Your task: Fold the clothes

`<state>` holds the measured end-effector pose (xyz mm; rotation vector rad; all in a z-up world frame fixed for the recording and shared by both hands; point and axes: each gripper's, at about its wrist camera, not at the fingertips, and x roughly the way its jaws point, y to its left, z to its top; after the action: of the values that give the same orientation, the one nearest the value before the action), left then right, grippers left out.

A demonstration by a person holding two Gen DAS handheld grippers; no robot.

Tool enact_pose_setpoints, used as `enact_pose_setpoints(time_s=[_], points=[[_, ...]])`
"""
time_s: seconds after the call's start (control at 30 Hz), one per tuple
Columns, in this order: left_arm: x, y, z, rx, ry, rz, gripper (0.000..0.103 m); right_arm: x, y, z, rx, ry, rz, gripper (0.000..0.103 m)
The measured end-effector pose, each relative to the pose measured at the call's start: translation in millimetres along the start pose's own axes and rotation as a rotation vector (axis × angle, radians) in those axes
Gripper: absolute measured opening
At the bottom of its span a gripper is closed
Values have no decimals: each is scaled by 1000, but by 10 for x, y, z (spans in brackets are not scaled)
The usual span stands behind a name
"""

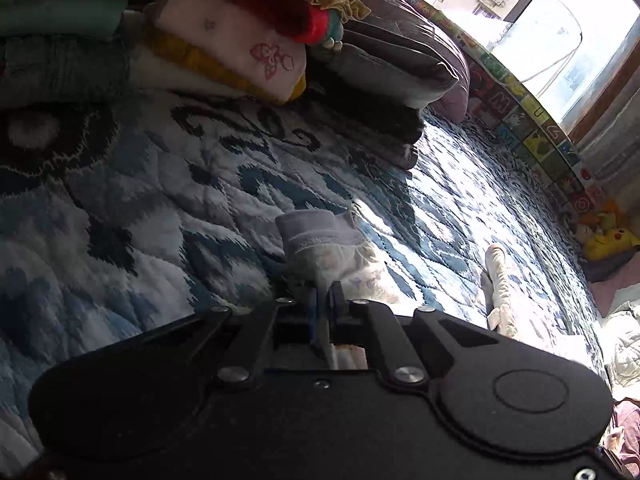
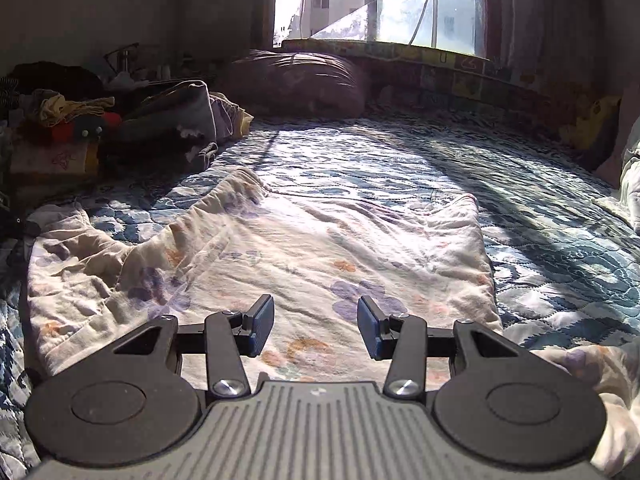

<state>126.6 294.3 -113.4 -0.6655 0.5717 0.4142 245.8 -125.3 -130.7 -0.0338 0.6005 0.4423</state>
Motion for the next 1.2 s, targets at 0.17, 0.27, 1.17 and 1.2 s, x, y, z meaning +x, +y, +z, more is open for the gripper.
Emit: enact_pose_setpoints(time_s=[0.17, 0.27, 1.17, 1.2], points=[[148, 91, 20, 84, 90, 56, 38, -108, -443, 88, 100, -2, -10, 46], [-64, -194, 15, 217, -29, 137, 56, -205, -669, 172, 141, -84, 31, 46], [1524, -2140, -83, 470, 260, -285, 55, 657, -1620, 616, 360, -5, 16, 54], [1649, -2168, -49, 461, 276, -278, 55, 709, -1631, 631, 361, 4, 25, 54]])
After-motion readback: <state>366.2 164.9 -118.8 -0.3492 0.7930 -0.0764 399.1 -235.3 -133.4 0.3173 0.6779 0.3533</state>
